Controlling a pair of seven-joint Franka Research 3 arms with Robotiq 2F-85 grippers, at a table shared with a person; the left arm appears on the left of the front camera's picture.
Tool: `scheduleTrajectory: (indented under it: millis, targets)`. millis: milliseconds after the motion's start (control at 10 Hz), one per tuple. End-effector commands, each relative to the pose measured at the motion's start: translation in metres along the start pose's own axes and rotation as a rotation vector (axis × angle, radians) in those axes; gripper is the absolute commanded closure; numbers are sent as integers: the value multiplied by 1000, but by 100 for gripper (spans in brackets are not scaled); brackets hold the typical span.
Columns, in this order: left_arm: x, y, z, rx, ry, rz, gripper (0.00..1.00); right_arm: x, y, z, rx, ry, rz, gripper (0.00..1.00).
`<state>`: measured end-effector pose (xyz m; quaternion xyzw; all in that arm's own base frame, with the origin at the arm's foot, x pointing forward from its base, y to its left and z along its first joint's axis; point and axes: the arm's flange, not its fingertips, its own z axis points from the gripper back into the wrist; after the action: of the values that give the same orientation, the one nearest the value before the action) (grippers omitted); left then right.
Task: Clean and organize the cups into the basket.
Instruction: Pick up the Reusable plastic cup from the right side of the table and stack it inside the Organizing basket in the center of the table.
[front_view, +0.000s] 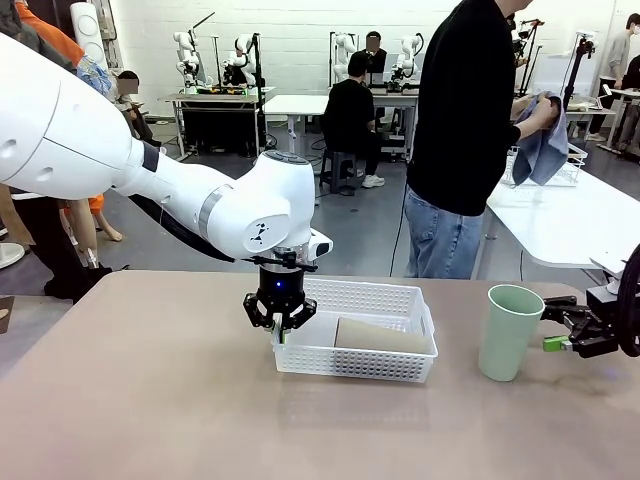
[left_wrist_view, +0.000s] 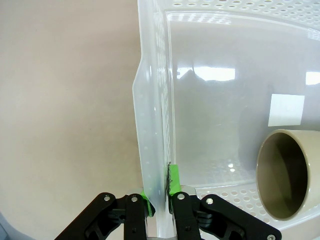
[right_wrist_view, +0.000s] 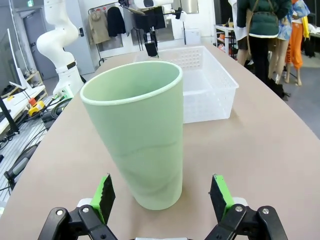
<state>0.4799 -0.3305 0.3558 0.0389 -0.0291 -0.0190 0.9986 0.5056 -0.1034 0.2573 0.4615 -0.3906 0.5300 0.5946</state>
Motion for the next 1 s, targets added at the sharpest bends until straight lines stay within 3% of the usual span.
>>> scheduleTrajectory:
  millis: [0,900]
  targets:
    - [0,0,-1,1,0,-1,100,-1,-6,-8,-14,-55,39,0]
    - [0,0,-1,1,0,-1,100,-8,-14,-37,46,-38,8,0]
